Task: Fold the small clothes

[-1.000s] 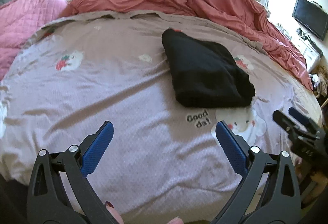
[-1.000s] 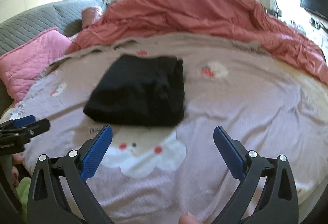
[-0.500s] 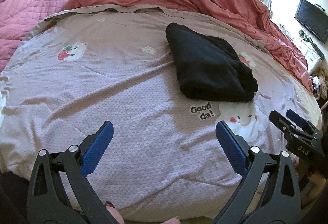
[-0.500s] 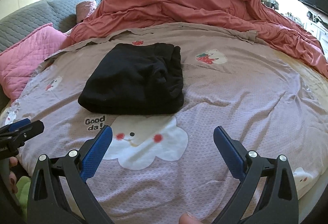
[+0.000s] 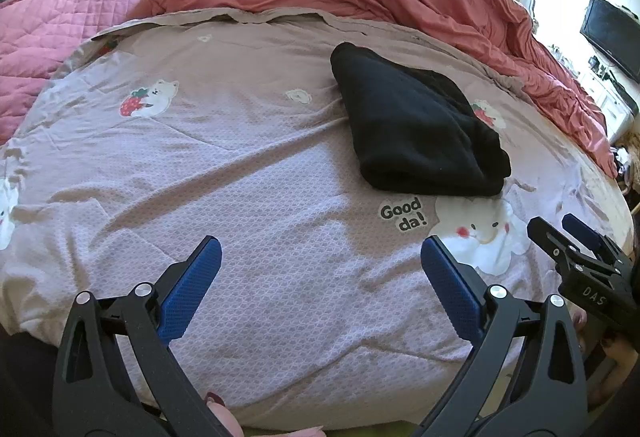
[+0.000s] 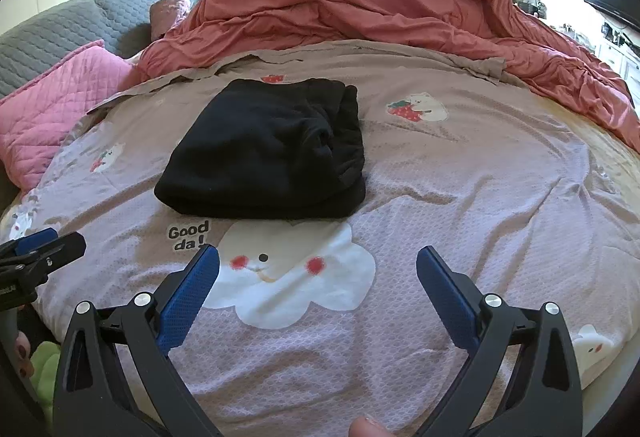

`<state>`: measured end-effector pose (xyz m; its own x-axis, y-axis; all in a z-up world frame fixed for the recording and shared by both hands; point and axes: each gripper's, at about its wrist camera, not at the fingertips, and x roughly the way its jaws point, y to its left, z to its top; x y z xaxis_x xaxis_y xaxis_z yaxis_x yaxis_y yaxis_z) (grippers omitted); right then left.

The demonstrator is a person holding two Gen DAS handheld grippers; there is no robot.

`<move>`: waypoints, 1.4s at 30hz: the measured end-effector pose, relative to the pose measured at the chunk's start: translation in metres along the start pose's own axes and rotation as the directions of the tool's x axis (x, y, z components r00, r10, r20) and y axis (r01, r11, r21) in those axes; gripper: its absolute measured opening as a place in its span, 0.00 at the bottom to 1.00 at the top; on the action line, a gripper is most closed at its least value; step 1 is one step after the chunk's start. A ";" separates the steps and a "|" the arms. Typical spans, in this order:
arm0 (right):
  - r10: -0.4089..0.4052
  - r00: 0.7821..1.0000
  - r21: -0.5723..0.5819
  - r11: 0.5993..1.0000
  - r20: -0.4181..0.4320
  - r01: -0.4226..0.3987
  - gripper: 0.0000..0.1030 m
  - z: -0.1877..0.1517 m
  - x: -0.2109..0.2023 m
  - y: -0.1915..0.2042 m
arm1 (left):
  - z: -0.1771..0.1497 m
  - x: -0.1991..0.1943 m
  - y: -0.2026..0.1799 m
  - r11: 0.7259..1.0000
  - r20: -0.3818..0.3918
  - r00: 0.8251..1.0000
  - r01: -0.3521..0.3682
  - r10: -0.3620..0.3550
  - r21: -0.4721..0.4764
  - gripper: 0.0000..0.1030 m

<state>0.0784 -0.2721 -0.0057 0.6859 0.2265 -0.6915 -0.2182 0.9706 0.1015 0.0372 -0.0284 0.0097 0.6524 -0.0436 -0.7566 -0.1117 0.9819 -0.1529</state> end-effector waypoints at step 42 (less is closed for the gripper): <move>-0.002 1.000 -0.008 1.000 -0.004 0.002 0.95 -0.003 -0.003 0.006 | 0.000 -0.004 0.000 1.000 0.005 1.000 0.017 -0.017 -0.005 0.91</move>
<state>0.0730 -0.2675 -0.0051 0.6832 0.2245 -0.6949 -0.2223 0.9703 0.0949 0.0346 -0.0277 0.0129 0.6580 -0.0593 -0.7507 -0.1045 0.9801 -0.1691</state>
